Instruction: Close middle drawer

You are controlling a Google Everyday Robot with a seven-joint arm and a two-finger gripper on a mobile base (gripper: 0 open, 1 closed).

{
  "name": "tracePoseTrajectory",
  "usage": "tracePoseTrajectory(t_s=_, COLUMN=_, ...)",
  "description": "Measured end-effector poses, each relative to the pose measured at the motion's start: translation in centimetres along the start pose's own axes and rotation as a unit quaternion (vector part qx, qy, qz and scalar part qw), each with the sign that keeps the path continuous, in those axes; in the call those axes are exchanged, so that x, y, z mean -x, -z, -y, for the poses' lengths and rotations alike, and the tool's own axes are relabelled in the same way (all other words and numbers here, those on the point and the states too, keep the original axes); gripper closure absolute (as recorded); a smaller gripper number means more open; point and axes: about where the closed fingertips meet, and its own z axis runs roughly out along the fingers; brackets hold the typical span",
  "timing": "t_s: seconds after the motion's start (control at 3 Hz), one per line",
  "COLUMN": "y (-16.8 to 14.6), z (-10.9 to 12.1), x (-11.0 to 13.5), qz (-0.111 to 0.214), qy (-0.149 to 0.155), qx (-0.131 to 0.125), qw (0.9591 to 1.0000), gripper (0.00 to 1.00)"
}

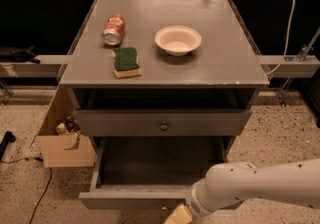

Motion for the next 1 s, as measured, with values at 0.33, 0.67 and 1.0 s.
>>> tracePoseTrajectory(t_s=0.33, y=-0.4, z=-0.1, x=-0.1, qz=-0.002, qy=0.001, qx=0.003, qw=1.0000, gripper=0.00)
tracePoseTrajectory(t_s=0.67, y=0.9, z=0.2, x=-1.0, qz=0.010, qy=-0.018, qx=-0.007, qw=0.9998, gripper=0.00)
tracePoseTrajectory(t_s=1.0, y=2.8, z=1.2, x=-3.9, qz=0.005, qy=-0.059, qx=-0.047, qw=0.9972, gripper=0.00)
